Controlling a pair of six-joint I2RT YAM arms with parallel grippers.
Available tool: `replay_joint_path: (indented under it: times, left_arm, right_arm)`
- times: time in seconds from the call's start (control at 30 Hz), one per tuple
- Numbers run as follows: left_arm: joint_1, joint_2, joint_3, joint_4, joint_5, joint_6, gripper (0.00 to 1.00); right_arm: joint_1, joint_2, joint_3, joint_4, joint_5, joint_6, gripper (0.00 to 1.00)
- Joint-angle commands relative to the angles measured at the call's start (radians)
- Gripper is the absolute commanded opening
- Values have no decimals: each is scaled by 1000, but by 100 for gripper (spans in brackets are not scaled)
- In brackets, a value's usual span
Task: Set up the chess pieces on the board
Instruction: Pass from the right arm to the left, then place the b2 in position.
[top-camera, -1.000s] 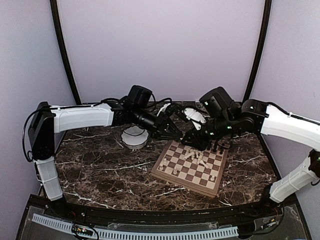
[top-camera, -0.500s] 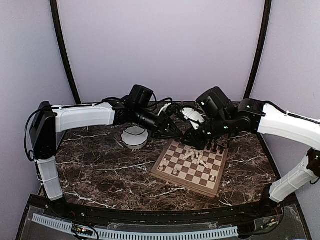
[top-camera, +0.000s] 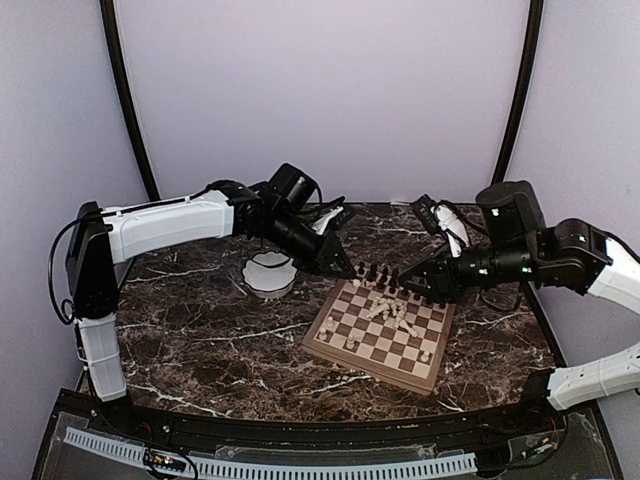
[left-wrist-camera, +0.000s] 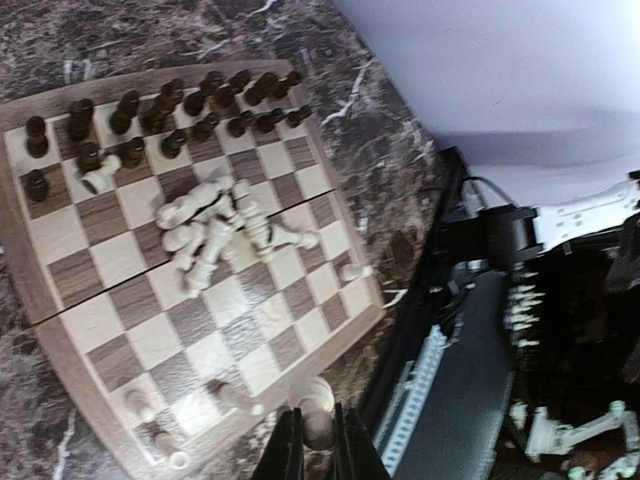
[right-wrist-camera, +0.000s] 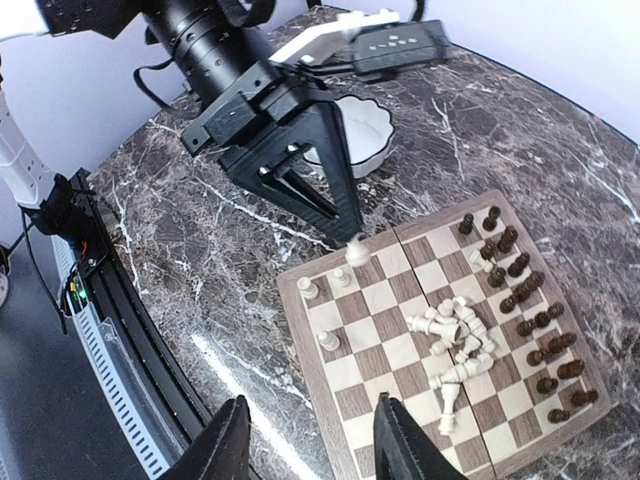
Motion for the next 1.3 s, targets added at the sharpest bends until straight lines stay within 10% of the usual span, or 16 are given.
replay_joint_path:
  times: [0.0,0.53,1.27]
  left_arm:
    - [-55,-13,24,-187,-259,206,11]
    - [-169,96,40,-226,-528,311,10]
    - [-180,214,106,-221,-494,285,10]
  right_arm:
    - [-14,-79,-136,16,81,157,44]
    - [-13,-60,-218,29,79,231,43]
    - [-16,-26,-217,-11,85,179,43]
